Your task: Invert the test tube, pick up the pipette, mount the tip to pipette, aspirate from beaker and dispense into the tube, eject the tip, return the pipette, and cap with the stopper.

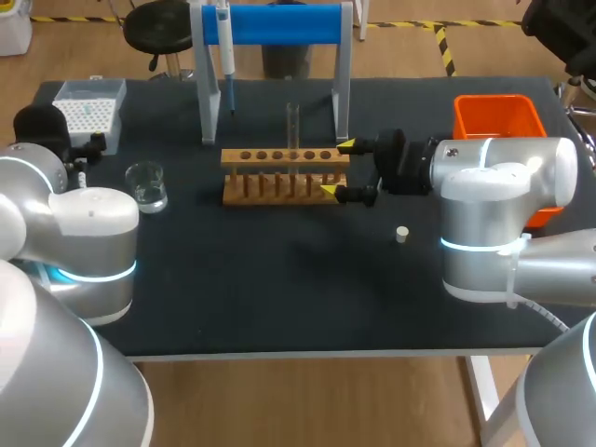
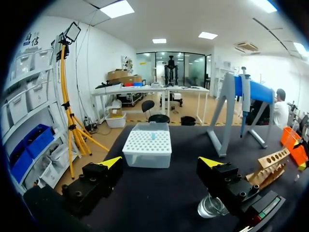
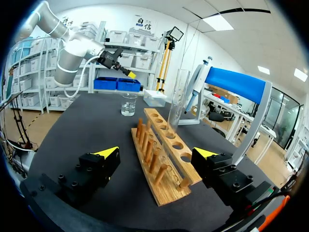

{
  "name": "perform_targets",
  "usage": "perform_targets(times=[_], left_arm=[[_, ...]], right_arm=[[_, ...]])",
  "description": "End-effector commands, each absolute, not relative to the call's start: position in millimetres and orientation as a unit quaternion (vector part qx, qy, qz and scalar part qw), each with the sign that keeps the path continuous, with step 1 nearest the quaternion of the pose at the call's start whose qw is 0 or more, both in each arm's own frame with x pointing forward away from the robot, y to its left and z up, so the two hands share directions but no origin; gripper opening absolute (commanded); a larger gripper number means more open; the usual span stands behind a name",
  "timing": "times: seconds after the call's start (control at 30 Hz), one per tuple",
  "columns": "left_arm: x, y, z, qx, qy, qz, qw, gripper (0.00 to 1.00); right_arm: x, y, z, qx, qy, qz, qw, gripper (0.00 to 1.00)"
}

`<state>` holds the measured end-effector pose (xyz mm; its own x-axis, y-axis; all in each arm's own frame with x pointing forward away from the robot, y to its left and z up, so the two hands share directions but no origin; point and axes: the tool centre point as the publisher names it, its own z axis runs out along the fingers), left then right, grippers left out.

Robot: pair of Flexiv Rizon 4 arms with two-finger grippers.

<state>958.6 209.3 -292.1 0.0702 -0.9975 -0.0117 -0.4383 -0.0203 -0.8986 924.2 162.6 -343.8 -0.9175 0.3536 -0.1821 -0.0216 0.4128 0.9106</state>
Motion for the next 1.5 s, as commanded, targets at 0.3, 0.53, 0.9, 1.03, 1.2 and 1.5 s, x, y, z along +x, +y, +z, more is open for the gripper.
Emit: perform_targets(times=[0.3, 0.53, 0.9, 1.03, 1.2, 1.5], left_arm=[[985, 215, -308, -0.613, 0.584, -0.371, 0.383, 1.0], [999, 220, -313, -0.612, 0.586, -0.372, 0.379, 1.0], [1024, 232, -314, -0.613, 0.603, -0.361, 0.361, 1.0], [1035, 236, -313, -0.612, 0.612, -0.357, 0.351, 1.0], [1045, 238, -315, -0.61, 0.619, -0.356, 0.344, 1.0], [1053, 236, -325, -0.61, 0.626, -0.355, 0.332, 1.0]], right_arm=[[923, 163, -344, 0.102, 0.822, 0.532, 0.177, 1.0], [923, 163, -344, 0.102, 0.822, 0.532, 0.177, 1.0], [923, 163, -344, 0.102, 0.822, 0.532, 0.177, 1.0], [923, 163, -344, 0.102, 0.822, 0.532, 0.177, 1.0], [923, 163, -344, 0.102, 0.822, 0.532, 0.177, 1.0], [923, 163, -344, 0.102, 0.822, 0.532, 0.177, 1.0]])
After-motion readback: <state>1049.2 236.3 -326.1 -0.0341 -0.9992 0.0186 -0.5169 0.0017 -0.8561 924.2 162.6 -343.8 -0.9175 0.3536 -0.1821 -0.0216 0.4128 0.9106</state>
